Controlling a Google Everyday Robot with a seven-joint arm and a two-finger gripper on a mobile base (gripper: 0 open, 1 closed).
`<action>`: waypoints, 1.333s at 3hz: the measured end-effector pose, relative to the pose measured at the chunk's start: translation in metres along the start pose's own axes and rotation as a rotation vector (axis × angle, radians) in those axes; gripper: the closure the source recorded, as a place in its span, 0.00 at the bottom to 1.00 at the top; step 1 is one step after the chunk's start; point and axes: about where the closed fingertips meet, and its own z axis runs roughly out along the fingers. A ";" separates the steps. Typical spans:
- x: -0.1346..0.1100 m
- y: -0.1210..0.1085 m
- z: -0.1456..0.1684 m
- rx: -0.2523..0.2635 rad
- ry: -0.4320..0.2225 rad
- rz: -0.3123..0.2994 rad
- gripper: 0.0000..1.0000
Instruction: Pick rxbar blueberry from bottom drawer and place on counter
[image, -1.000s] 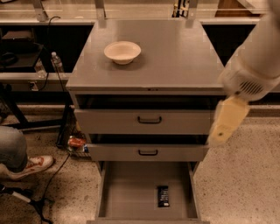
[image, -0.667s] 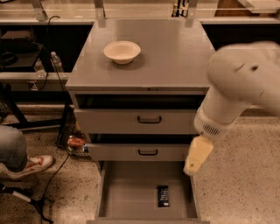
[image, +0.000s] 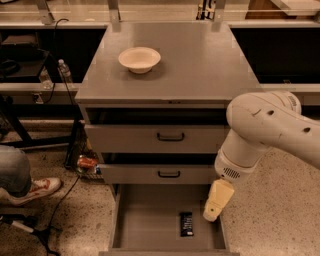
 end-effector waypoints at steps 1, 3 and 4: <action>-0.001 -0.004 0.024 -0.055 -0.029 0.059 0.00; -0.027 -0.030 0.131 -0.169 -0.161 0.279 0.00; -0.058 -0.033 0.190 -0.194 -0.241 0.367 0.00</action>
Offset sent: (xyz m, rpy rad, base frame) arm 0.0520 0.0125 -0.1290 0.2769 0.1257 -0.2791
